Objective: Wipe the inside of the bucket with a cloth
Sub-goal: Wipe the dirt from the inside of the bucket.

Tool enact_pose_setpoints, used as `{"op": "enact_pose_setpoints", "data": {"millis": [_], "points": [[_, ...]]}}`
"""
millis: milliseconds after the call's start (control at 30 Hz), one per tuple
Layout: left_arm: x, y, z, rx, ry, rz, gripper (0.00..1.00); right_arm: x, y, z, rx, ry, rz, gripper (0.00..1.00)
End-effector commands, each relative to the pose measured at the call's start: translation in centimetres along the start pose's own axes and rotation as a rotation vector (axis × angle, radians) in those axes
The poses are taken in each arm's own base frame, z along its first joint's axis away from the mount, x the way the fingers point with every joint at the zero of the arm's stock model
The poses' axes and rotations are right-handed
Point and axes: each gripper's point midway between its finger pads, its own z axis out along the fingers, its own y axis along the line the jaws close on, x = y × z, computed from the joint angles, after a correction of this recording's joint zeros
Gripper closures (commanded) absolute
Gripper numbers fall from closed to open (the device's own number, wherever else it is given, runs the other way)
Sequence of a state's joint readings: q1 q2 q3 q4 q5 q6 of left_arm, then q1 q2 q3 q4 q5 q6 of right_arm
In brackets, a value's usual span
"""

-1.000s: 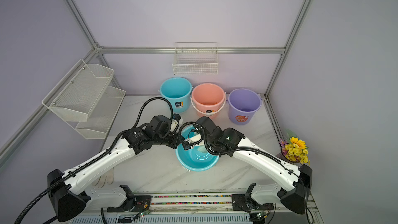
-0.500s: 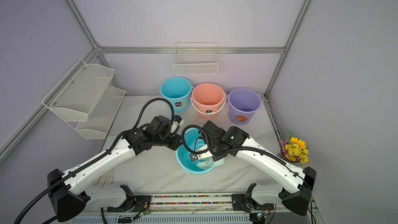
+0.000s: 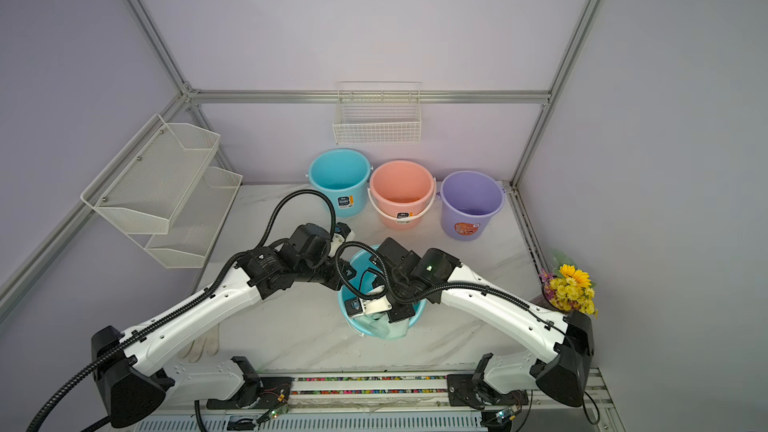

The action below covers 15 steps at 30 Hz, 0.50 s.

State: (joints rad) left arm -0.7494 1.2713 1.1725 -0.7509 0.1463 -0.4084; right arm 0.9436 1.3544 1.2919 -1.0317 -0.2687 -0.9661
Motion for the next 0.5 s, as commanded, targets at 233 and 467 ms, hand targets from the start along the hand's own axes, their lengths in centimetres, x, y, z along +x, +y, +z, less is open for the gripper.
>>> {"op": "enact_pose_setpoints", "data": {"millis": [233,467], "points": [[-3.4,-2.3,-2.7,0.076,-0.124,0.023,1.0,-4.7,-5.7,1.4,0.158,-0.137,-0.158,1.0],[-3.3,-2.3,-2.6,0.08,-0.12,0.025,1.0,-2.5,-9.8,0.4,0.276,-0.017,-0.278,1.0]]}}
